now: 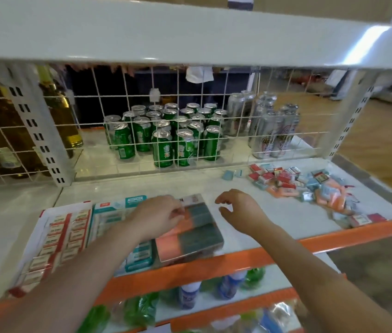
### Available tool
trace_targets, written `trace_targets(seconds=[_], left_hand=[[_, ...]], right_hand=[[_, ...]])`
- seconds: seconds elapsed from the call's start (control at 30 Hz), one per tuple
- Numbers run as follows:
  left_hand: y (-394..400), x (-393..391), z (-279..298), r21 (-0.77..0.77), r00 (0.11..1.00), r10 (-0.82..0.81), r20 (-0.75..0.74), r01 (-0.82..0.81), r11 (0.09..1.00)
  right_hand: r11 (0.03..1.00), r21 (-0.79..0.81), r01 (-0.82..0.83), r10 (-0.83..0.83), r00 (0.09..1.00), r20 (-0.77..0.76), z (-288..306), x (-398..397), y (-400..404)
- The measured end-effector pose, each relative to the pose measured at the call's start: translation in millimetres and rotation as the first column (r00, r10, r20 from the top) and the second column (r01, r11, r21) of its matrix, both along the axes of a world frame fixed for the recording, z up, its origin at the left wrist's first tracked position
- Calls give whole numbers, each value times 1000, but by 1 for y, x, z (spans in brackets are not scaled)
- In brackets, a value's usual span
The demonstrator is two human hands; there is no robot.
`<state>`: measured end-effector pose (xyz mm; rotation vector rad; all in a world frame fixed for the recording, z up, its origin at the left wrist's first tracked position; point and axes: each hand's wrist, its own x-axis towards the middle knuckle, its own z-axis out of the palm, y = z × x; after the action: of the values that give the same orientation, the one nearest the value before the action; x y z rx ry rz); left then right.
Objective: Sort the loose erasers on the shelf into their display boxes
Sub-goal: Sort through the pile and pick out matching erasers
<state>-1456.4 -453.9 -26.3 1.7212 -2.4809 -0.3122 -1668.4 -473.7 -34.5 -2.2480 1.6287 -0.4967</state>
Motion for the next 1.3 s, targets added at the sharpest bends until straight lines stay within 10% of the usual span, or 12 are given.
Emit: trace_targets(seconds=[0.77,1.3], left_hand=[[-115,-221,-34,56,960,199,-195,-192,980],[-158,-255,-47,126,814,446,-373,-432,893]], right_hand=[[933,38,359,-359,933,-15,-9,-201,-90],[961,79,265,-261,963,-59,-23,-205,-133]])
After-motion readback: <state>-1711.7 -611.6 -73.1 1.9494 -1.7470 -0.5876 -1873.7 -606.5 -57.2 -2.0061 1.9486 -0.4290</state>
